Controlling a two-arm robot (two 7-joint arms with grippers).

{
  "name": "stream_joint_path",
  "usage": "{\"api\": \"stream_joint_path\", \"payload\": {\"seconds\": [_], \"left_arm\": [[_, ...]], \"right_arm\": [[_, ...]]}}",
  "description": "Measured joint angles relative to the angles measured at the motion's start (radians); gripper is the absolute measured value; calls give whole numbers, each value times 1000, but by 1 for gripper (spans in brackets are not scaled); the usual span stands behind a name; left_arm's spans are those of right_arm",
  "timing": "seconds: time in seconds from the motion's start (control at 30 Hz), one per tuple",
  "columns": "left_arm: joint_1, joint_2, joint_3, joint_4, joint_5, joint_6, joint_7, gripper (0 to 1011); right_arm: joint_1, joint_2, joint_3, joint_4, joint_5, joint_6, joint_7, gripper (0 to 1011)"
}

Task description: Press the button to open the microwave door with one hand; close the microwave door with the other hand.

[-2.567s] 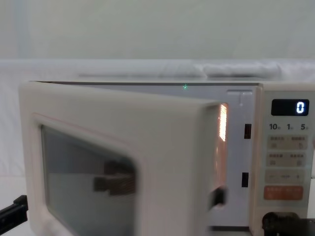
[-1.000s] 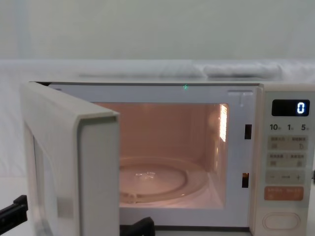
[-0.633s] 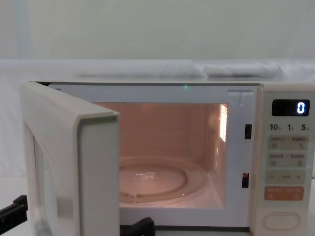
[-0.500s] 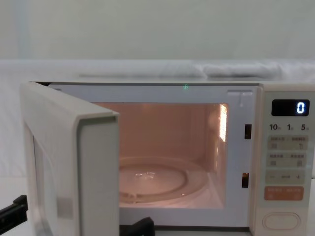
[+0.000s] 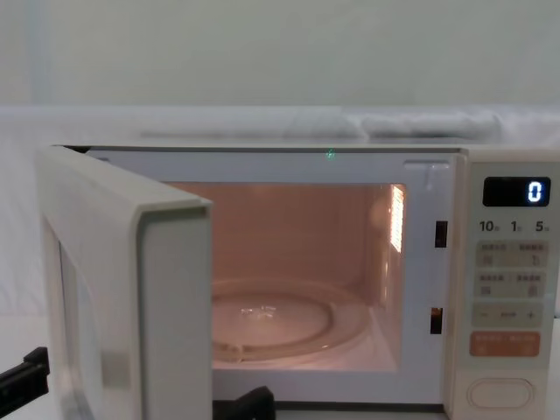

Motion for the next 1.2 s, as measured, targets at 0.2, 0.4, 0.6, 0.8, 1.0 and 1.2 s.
{"api": "stream_joint_path", "payload": {"seconds": [0.2, 0.4, 0.6, 0.8, 1.0, 1.2], "left_arm": [[0, 0, 0, 0, 0, 0, 0, 1001], [0, 0, 0, 0, 0, 0, 0, 1001], [0, 0, 0, 0, 0, 0, 0, 1001], [0, 0, 0, 0, 0, 0, 0, 1001], [0, 0, 0, 0, 0, 0, 0, 1001], [0, 0, 0, 0, 0, 0, 0, 1001]], "right_arm": [[0, -3, 1, 0, -1, 0, -1, 4], [0, -5, 2, -1, -4, 0, -5, 140], [0, -6, 2, -1, -5, 1, -7, 326], [0, -7, 3, -2, -7, 1, -8, 508], [0, -8, 3, -2, -8, 2, -9, 685], [0, -8, 3, -2, -8, 2, -9, 895]]}}
